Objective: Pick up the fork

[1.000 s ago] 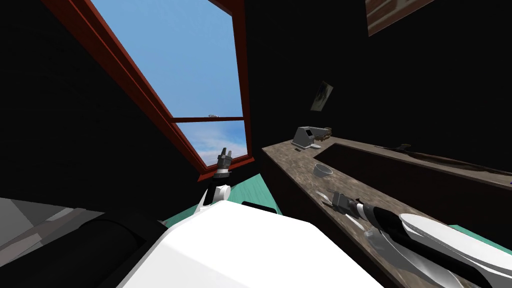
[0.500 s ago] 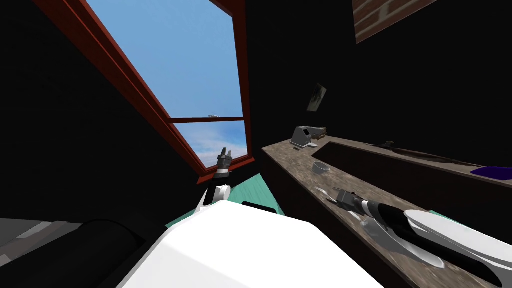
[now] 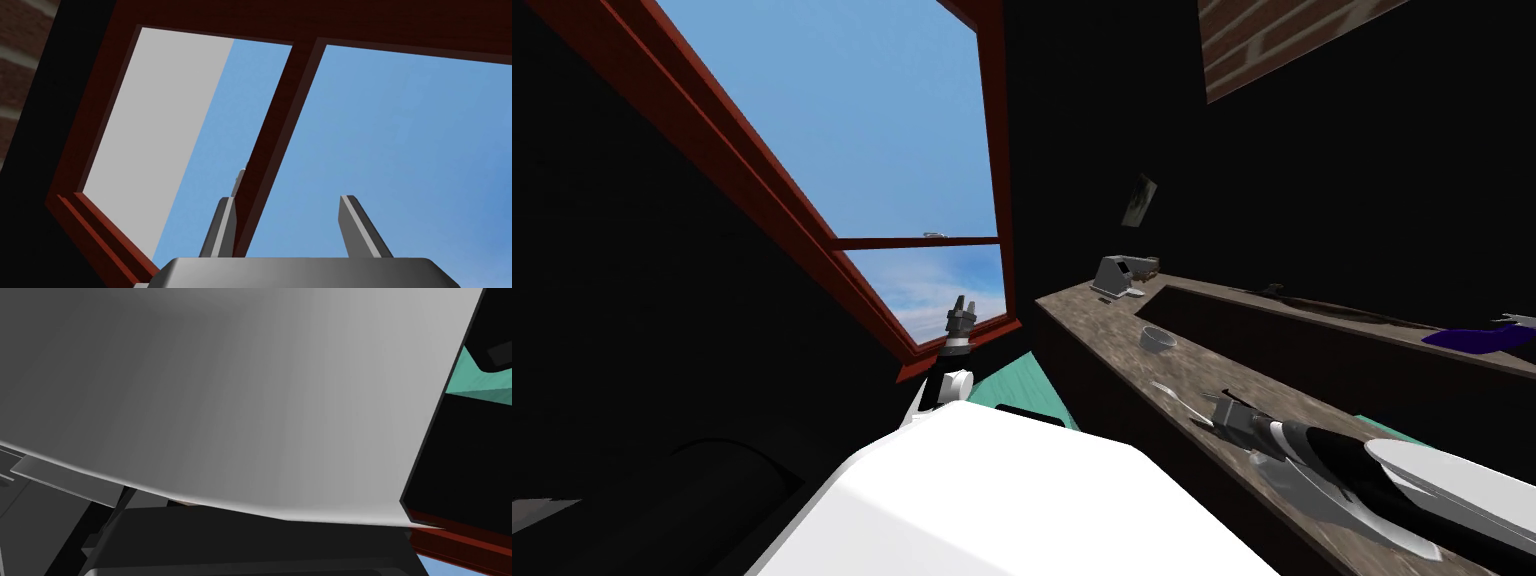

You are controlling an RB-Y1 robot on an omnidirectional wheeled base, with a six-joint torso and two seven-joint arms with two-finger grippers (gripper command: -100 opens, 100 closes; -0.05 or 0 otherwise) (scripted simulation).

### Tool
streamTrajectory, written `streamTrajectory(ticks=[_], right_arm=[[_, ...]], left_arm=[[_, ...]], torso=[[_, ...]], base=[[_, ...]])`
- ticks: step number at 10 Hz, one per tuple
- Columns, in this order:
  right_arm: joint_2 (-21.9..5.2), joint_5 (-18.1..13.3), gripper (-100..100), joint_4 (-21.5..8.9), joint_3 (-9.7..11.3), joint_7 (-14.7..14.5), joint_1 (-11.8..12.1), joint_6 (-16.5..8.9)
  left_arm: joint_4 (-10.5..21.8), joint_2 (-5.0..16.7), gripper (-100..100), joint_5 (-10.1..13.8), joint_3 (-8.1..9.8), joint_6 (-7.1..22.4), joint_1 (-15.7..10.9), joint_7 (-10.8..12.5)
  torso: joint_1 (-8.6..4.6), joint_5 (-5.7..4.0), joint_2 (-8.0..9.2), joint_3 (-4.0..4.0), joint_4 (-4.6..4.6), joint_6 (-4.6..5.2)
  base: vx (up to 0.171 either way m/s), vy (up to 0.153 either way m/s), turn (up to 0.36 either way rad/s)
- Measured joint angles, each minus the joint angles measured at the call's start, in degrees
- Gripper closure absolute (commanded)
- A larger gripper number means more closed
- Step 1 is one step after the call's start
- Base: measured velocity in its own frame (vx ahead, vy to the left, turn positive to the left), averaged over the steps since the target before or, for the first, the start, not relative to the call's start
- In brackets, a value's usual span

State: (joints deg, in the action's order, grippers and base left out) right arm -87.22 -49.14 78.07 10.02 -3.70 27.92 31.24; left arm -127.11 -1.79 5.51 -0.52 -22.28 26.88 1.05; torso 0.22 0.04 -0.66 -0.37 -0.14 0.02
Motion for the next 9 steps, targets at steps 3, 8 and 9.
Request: streamTrajectory(ticks=[3,8,9], right_arm=[[-1.6,0.8,-100,-1.7,1.3,0.5,2.5,1.9],[-5.6,3.0,-100,-2.3,3.4,2.3,8.7,4.3],[-6.2,3.5,-100,-2.6,3.7,2.4,9.8,4.9]], left_arm=[[0.0,0.0,0,0.0,0.00,0.0,0.0,0.0],[0.0,0.0,0,0.0,0.00,0.0,0.0,0.0],[0.0,0.0,0,0.0,0.00,0.0,0.0,0.0]], torso=[[-0.08,-0.03,0.10,0.05,0.02,-0.01],[-0.09,-0.03,-0.03,-0.03,-0.02,-0.02],[-0.14,-0.04,0.03,0.00,-0.01,-0.02]], base=[[0.125,0.032,-0.009],[0.146,0.024,-0.006],[0.116,0.004,0.004]])
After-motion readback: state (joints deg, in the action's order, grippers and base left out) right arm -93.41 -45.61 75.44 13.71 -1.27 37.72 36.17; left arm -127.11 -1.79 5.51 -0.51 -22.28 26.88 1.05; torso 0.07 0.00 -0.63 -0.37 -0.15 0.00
